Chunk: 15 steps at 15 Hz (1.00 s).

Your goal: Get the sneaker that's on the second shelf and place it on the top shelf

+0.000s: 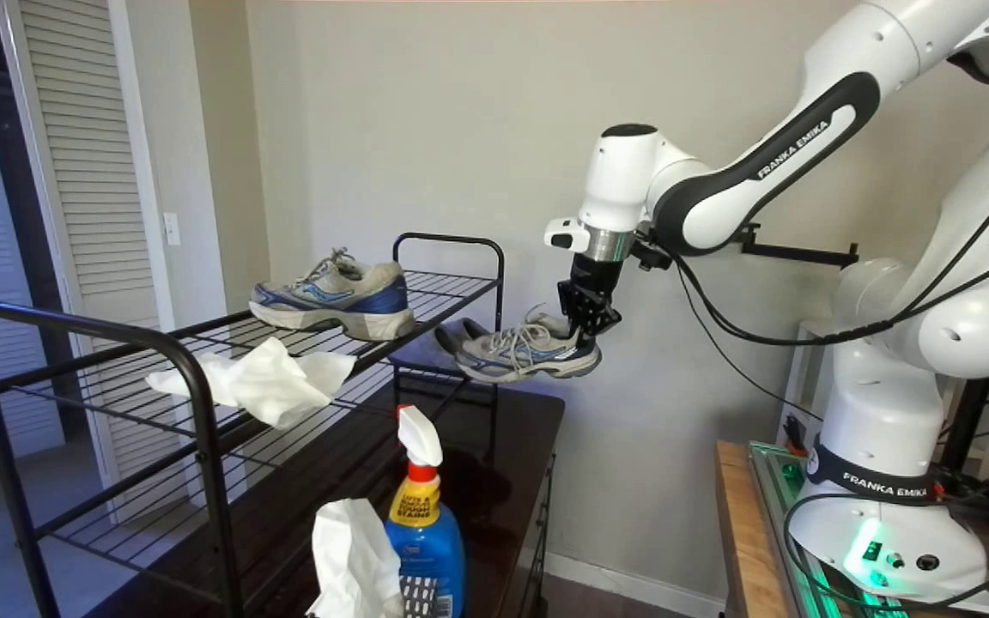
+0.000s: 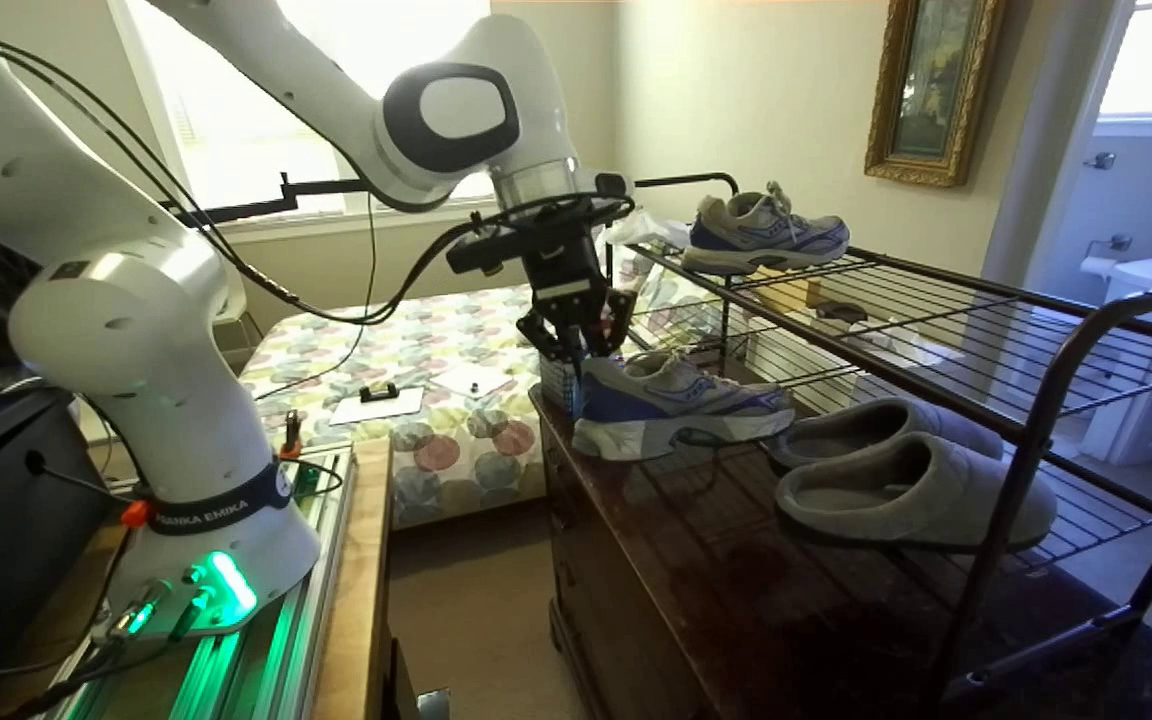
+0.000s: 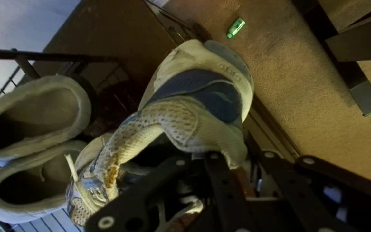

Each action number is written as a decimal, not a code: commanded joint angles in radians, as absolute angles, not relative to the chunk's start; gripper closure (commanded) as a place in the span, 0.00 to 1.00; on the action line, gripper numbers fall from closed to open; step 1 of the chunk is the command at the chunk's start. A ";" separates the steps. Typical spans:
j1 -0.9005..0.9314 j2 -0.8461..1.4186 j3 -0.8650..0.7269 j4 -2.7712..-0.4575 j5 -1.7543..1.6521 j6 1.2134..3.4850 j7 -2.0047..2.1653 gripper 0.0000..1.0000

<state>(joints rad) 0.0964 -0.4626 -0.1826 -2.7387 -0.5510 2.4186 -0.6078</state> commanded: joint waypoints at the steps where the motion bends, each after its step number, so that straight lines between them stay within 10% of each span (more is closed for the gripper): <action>1: 0.095 -0.689 -0.187 -2.778 -0.549 2.282 -0.536 0.95; 15: 0.105 -1.136 -0.144 -2.590 -0.495 1.915 -0.600 0.95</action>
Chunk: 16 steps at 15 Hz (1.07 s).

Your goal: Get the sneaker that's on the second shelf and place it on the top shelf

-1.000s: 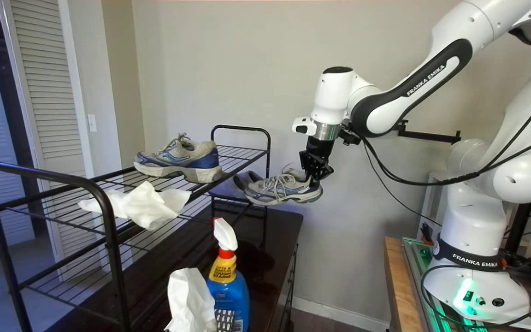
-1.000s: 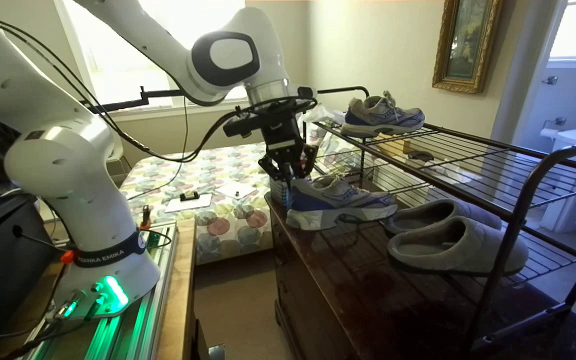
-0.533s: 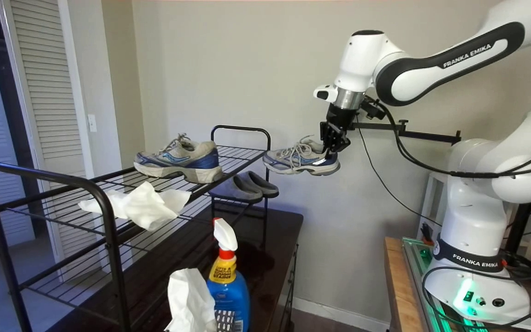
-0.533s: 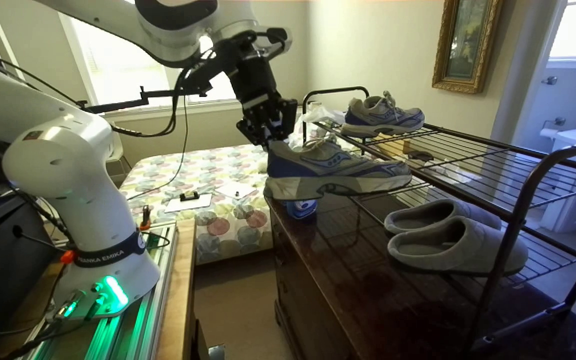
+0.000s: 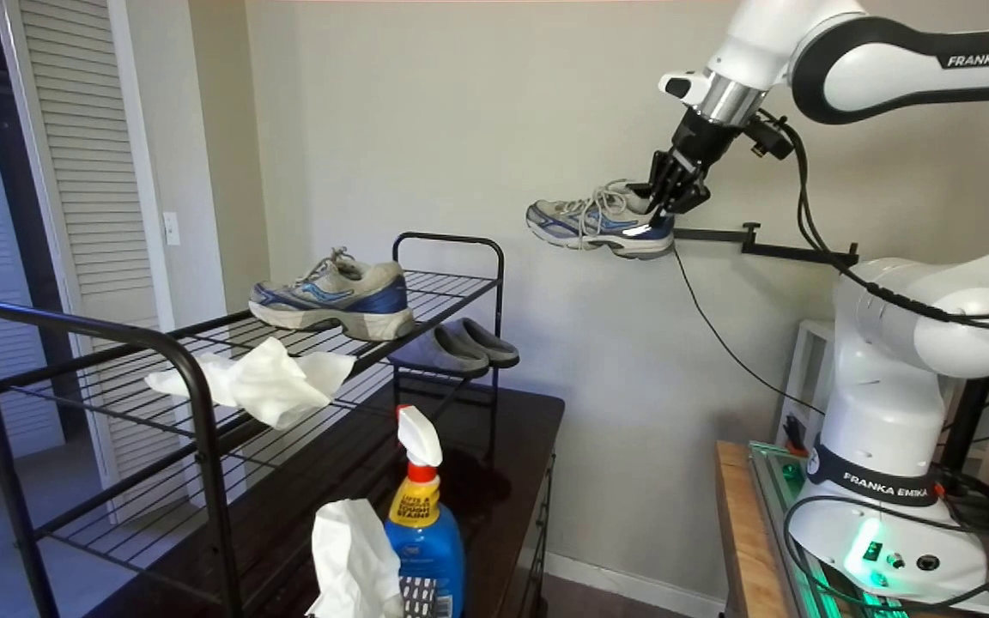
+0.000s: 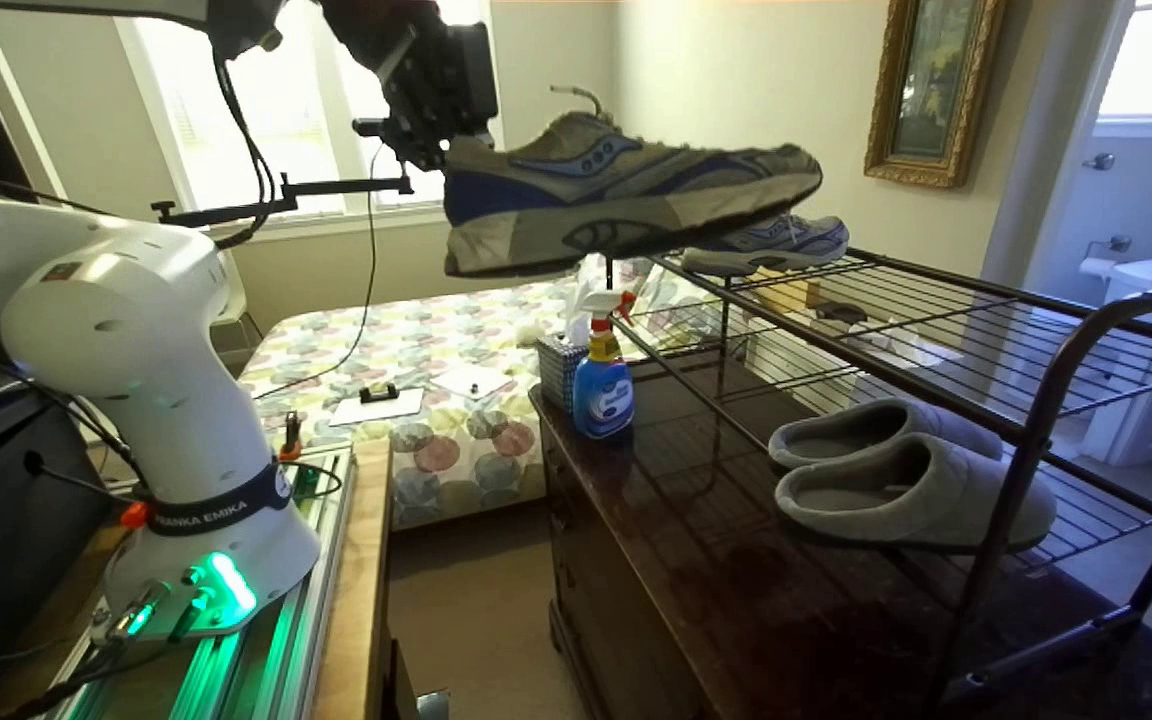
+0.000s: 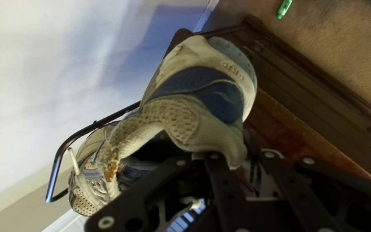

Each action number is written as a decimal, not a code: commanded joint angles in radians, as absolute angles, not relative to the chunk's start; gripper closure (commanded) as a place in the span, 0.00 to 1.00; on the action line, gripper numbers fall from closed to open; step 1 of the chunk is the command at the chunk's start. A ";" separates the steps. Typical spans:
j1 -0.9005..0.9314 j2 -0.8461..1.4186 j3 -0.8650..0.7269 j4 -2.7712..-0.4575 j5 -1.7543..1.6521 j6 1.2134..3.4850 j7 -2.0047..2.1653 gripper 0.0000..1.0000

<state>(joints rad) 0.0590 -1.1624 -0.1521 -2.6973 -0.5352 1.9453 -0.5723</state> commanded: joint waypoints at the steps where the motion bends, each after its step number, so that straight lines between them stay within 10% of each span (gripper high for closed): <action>1: 0.116 -1.104 -0.145 -2.562 -0.494 1.931 -0.599 0.95; 3: 0.094 -1.157 -0.150 -2.629 -0.521 1.941 -0.581 0.81; 16: 0.125 -0.962 -0.190 -2.515 -0.530 2.106 -0.612 0.95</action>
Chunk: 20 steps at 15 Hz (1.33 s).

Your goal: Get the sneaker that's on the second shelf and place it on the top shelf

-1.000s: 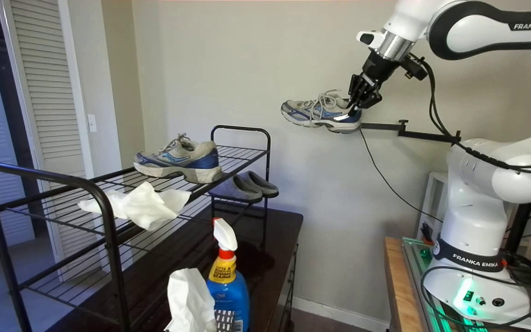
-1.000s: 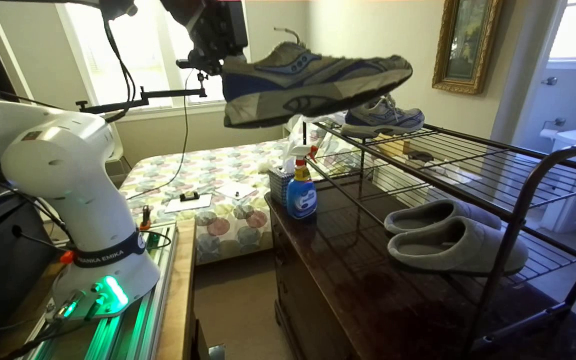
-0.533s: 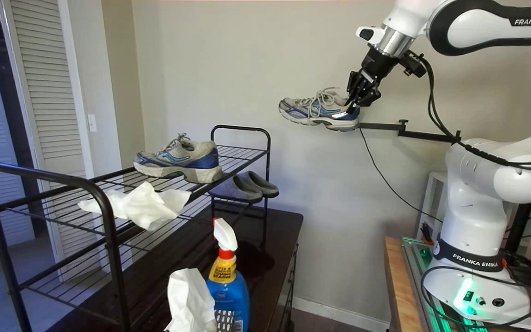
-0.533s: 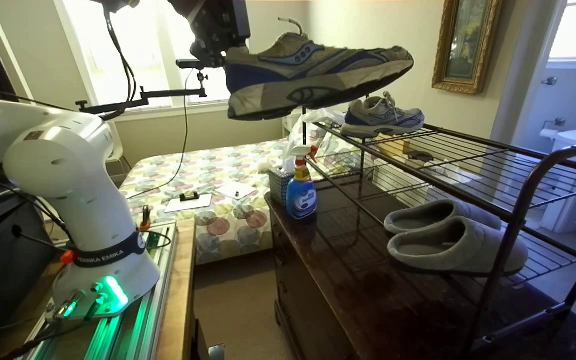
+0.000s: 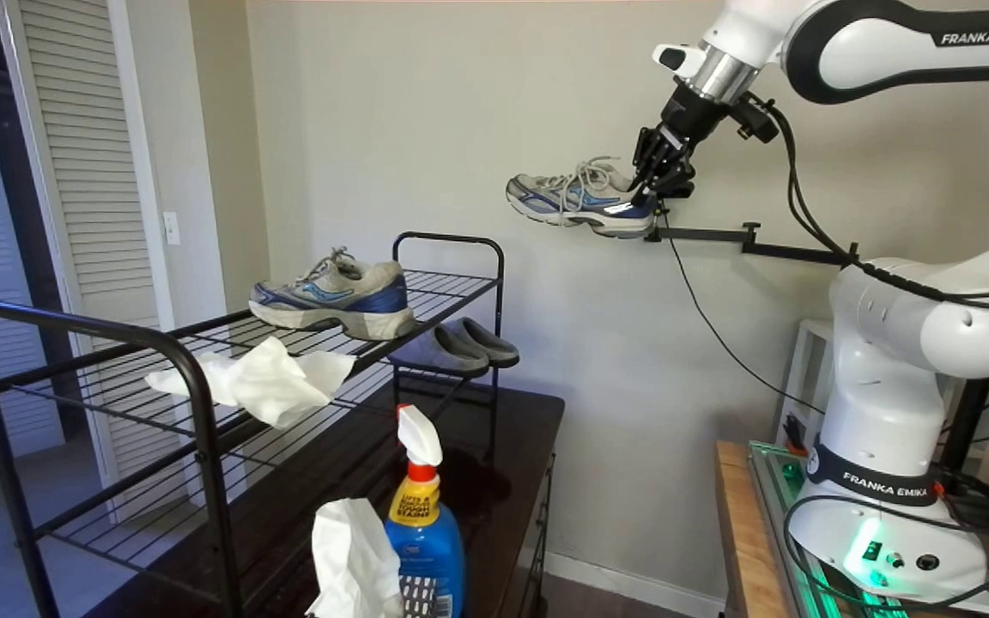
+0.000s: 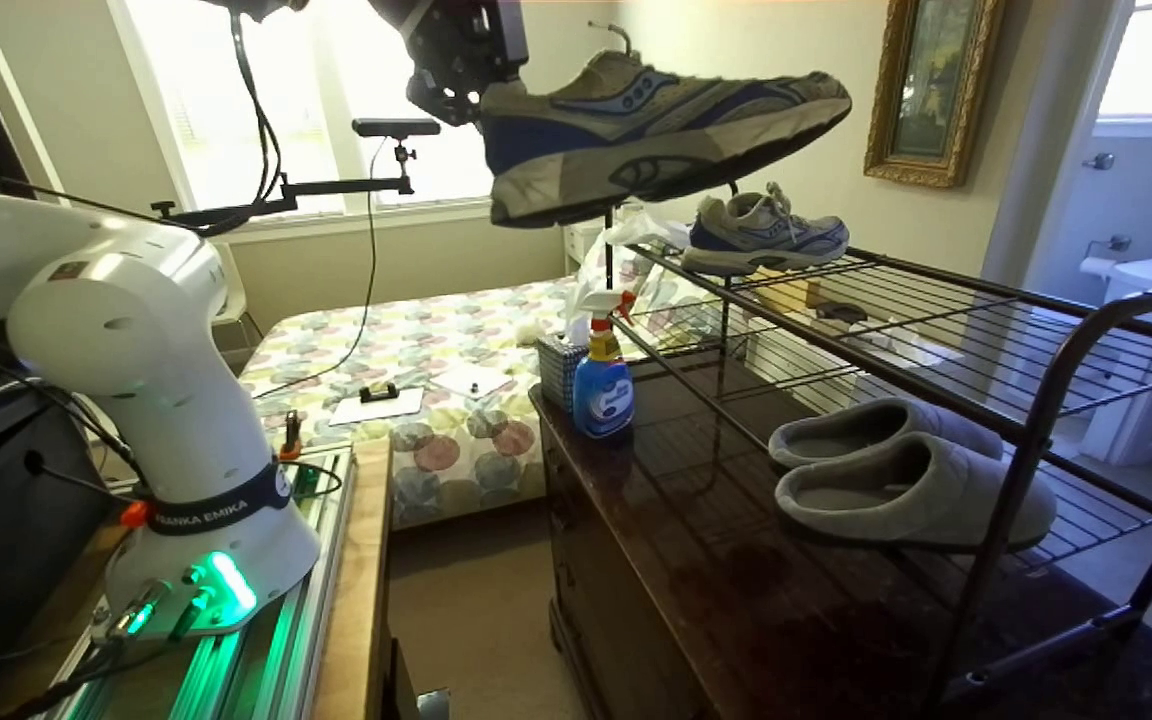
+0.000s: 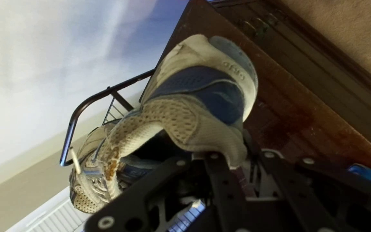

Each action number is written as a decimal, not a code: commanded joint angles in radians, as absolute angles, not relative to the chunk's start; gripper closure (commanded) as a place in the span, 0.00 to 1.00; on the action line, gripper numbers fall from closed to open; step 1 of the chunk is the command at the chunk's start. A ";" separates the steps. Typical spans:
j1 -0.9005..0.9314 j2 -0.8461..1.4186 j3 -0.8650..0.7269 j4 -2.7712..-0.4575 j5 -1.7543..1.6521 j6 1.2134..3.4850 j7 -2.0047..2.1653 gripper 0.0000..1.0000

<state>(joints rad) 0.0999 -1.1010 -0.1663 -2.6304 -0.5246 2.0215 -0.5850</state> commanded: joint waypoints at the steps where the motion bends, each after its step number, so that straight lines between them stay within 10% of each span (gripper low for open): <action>1: 0.127 -0.923 -0.191 -2.484 -0.524 2.137 -0.620 0.95; 18: 0.177 -0.362 -0.094 -1.985 -0.251 2.127 -0.856 0.95; 20: 0.153 -0.401 -0.071 -2.048 -0.273 2.145 -0.830 0.81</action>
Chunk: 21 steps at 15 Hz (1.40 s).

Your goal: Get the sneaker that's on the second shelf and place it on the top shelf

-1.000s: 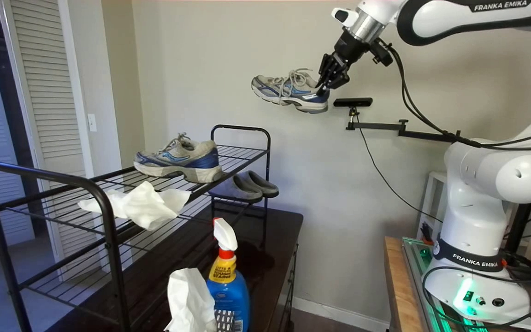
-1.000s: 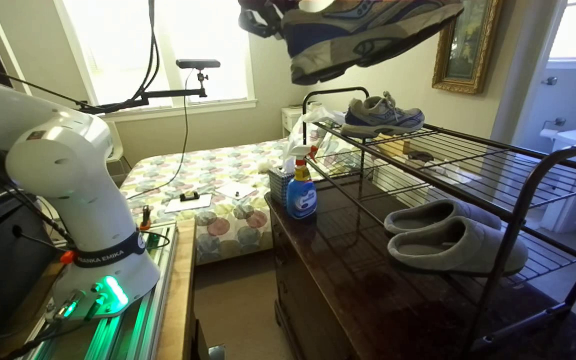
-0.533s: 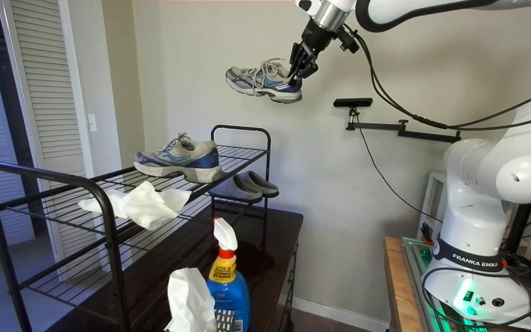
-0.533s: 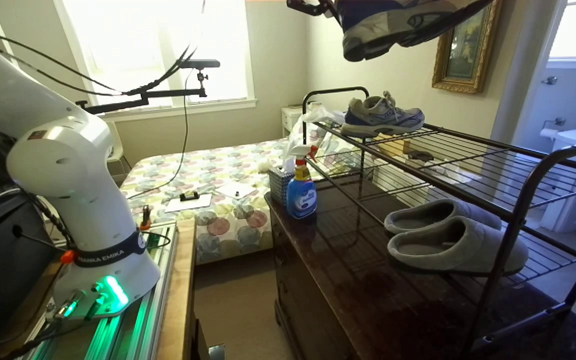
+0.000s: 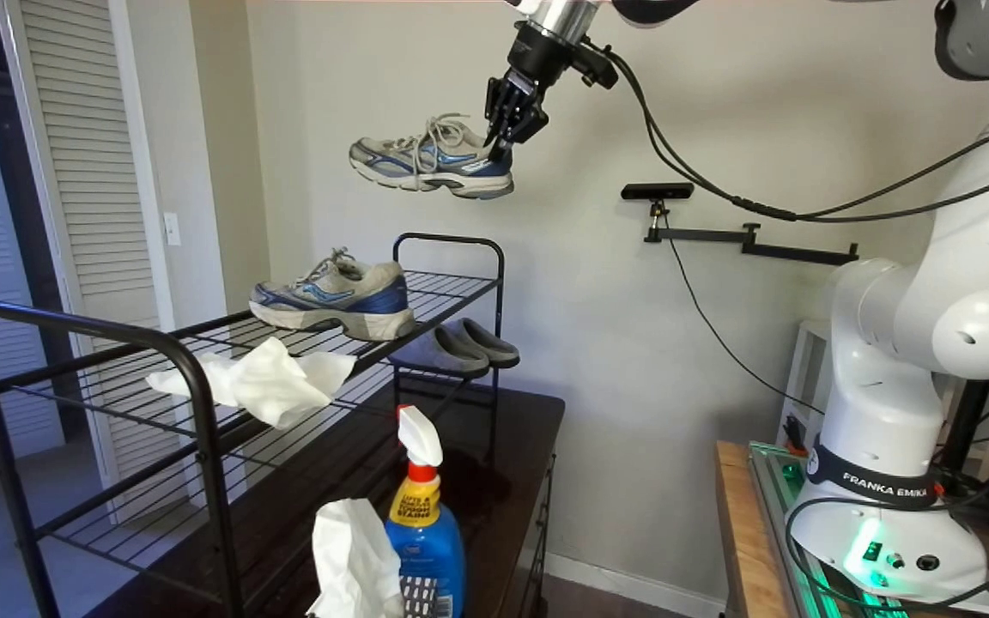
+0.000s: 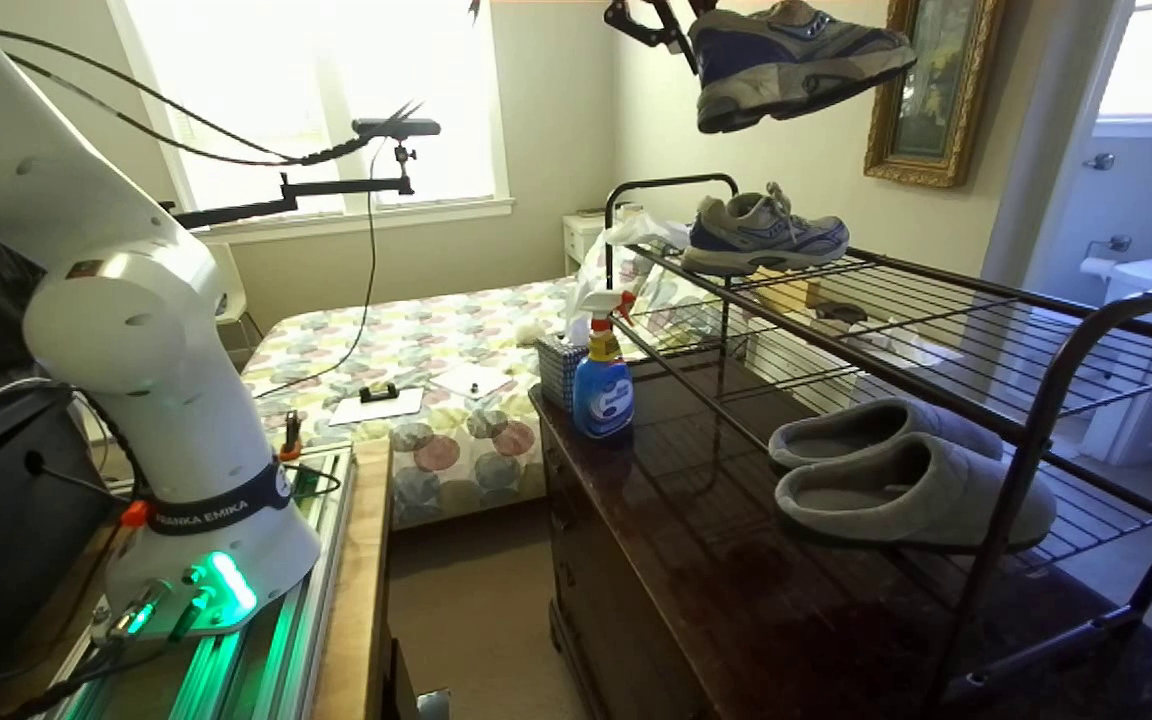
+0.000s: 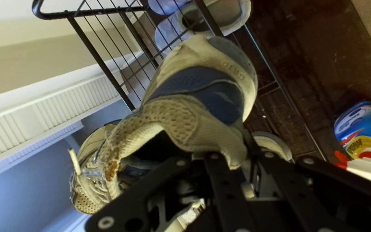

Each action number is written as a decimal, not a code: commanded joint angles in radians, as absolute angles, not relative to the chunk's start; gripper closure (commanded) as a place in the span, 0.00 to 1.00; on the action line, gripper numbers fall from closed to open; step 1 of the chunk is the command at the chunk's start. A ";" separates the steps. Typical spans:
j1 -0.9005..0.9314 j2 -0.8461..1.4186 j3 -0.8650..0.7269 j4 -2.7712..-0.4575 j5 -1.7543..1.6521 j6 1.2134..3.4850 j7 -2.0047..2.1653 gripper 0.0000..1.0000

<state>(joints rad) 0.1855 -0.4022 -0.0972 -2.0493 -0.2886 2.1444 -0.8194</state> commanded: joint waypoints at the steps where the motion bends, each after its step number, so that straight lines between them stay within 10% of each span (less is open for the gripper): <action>1: 0.152 -0.386 -0.070 -2.037 -0.268 2.145 -0.831 0.81; 3: 0.151 -0.372 -0.069 -2.027 -0.267 2.145 -0.831 0.95; 21: 0.112 -0.130 -0.009 -1.963 -0.164 2.265 -0.707 0.95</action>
<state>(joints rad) 0.1344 -0.1686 -0.0383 -2.0125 -0.1513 2.2399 -0.7471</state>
